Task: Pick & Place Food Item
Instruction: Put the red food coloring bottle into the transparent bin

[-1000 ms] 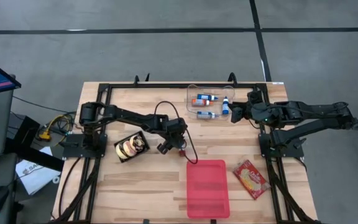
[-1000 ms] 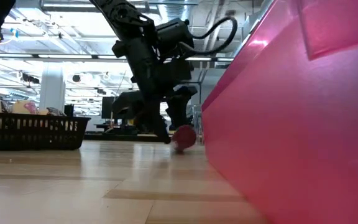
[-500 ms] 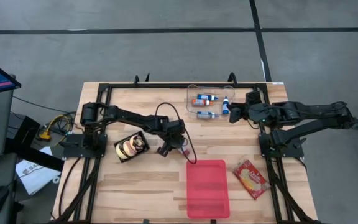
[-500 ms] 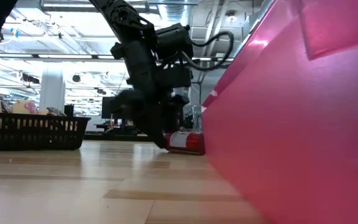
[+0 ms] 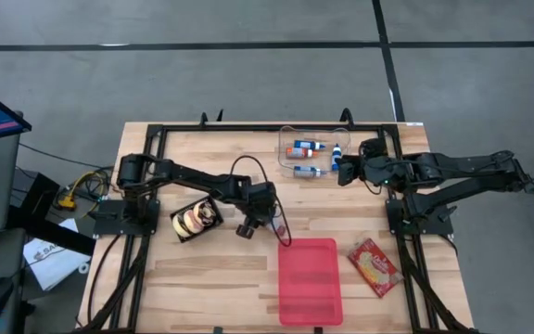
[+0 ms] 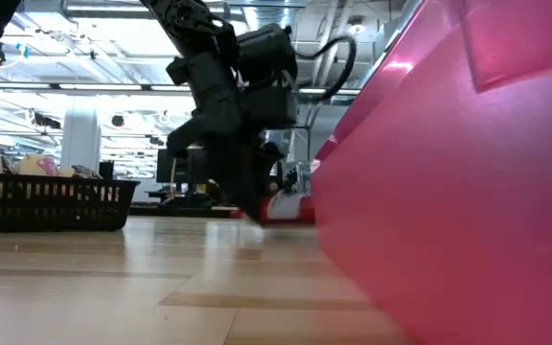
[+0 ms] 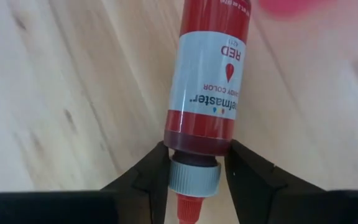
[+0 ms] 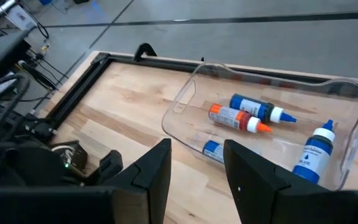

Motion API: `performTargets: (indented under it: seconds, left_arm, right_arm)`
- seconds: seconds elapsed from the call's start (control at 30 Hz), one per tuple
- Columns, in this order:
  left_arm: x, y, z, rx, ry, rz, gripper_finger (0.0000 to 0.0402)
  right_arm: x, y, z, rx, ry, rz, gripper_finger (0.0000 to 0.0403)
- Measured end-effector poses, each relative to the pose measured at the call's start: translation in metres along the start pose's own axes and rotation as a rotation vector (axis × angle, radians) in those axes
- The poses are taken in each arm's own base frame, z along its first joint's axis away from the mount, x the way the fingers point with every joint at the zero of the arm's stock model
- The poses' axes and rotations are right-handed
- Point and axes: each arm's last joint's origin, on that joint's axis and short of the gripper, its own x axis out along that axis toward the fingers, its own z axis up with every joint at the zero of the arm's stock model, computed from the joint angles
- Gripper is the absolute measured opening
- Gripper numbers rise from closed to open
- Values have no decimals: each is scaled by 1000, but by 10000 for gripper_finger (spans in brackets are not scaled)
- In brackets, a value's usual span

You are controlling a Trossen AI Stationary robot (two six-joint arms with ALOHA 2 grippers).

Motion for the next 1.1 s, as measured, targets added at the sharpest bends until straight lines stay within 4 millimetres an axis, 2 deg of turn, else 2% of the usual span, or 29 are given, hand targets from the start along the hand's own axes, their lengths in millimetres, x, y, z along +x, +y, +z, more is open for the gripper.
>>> performTargets:
  seconds: [0.13, 0.23, 0.37, 0.47, 0.6, 0.73, 0.9, 1.1]
  left_arm:
    - [-27, 3, 14, -72, -122, 70, 123]
    - [-54, 12, 27, -168, -288, 136, 123]
    - [-92, 29, 42, -298, -563, 215, 122]
    - [-105, 49, 43, -440, -675, 265, 122]
    - [-104, 81, 39, -574, -686, 309, 122]
    - [-102, 110, 48, -621, -698, 369, 122]
    - [-90, 149, 53, -689, -628, 396, 122]
    - [-67, 181, 39, -738, -494, 402, 122]
  right_arm:
    - [0, 0, 0, -3, 2, 2, 140]
    - [0, 1, 0, 0, 0, 5, 140]
    - [0, 1, 0, 0, -3, 5, 140]
    - [0, 1, 1, 0, -12, 2, 140]
    - [0, 4, 3, 2, -34, 27, 140]
    - [0, 8, 6, 2, -60, 60, 140]
    - [0, 9, 7, 10, -67, 65, 140]
    - [0, 9, 7, 15, -67, 68, 140]
